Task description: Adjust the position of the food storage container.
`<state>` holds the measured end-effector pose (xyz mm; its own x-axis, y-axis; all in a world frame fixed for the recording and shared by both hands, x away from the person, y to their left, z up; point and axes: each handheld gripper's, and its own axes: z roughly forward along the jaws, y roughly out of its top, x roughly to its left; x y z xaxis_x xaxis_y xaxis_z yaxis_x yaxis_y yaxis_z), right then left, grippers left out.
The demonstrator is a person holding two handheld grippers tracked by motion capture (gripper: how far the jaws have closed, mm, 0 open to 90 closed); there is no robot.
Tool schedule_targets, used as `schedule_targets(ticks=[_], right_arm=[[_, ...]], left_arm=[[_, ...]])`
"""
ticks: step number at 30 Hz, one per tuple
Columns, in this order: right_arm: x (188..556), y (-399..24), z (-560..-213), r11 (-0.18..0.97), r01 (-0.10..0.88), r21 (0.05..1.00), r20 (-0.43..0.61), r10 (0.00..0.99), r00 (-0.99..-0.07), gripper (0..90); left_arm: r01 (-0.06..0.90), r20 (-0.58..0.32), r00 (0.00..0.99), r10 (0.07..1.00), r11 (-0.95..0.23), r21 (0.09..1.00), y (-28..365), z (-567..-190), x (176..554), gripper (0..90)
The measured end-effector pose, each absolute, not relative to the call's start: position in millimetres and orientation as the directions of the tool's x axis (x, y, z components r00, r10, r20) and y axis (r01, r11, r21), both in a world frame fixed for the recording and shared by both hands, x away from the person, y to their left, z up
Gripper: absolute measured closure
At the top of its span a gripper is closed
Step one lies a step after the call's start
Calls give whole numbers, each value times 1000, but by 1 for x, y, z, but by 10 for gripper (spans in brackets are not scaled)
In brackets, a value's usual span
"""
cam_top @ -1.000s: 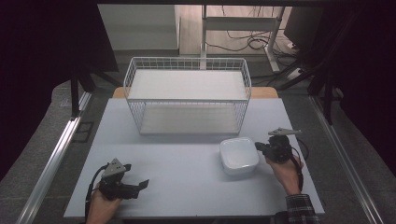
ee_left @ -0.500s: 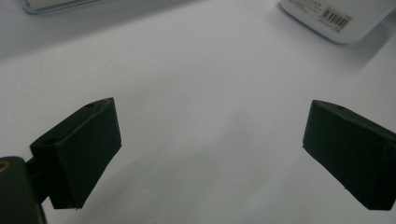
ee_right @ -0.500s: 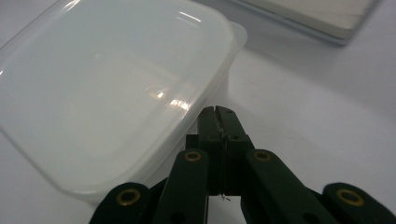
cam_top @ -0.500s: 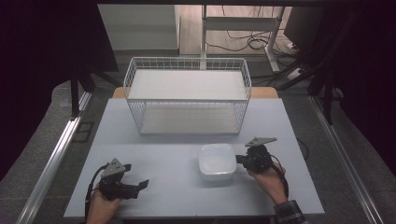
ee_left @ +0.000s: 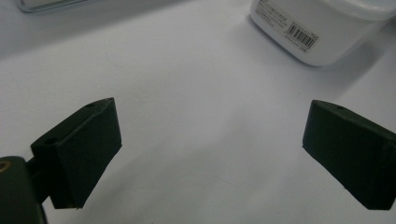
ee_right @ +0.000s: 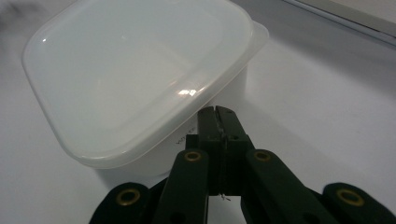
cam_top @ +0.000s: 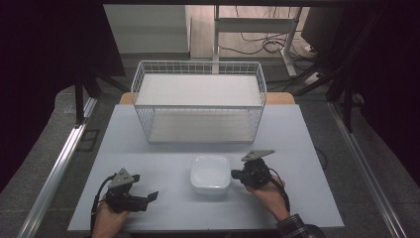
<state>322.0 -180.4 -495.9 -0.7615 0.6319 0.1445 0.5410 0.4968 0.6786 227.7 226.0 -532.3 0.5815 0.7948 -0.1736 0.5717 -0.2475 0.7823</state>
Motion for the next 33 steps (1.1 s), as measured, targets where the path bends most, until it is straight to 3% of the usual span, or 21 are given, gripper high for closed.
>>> schedule_targets(ticks=[7, 10, 15, 16, 18, 21, 22, 23, 25, 33], right_arm=[[322, -177, -496, 504, 525, 686, 122, 632, -766, 889], [321, -185, -493, 491, 516, 702, 111, 641, -760, 837], [310, -202, -486, 481, 479, 734, 73, 646, -760, 649], [305, -207, -483, 479, 463, 746, 62, 642, -764, 555], [303, -209, -481, 476, 452, 755, 54, 641, -765, 505], [298, -213, -480, 467, 433, 771, 47, 637, -770, 311], [294, -214, -483, 472, 409, 781, 24, 632, -774, 184], [294, -214, -483, 472, 409, 781, 24, 632, -774, 184], [290, -215, -488, 505, 392, 769, -22, 633, -774, 74], [292, -221, -497, 507, 419, 753, -6, 643, -766, 19]], left_arm=[[570, -170, 586, 792, -254, 781, 226, -532, 227, 43], [570, -170, 591, 788, -258, 780, 225, -532, 227, 47], [569, -170, 601, 781, -268, 778, 223, -532, 226, 51], [566, -166, 605, 778, -275, 777, 222, -532, 226, 52], [566, -165, 607, 777, -277, 776, 222, -531, 226, 52], [566, -163, 610, 776, -282, 775, 221, -532, 226, 52], [566, -163, 611, 775, -283, 774, 221, -532, 226, 52], [566, -164, 611, 774, -283, 774, 221, -532, 226, 52], [566, -163, 612, 774, -285, 774, 221, -532, 226, 51], [569, -169, 608, 776, -278, 774, 220, -533, 226, 49]])
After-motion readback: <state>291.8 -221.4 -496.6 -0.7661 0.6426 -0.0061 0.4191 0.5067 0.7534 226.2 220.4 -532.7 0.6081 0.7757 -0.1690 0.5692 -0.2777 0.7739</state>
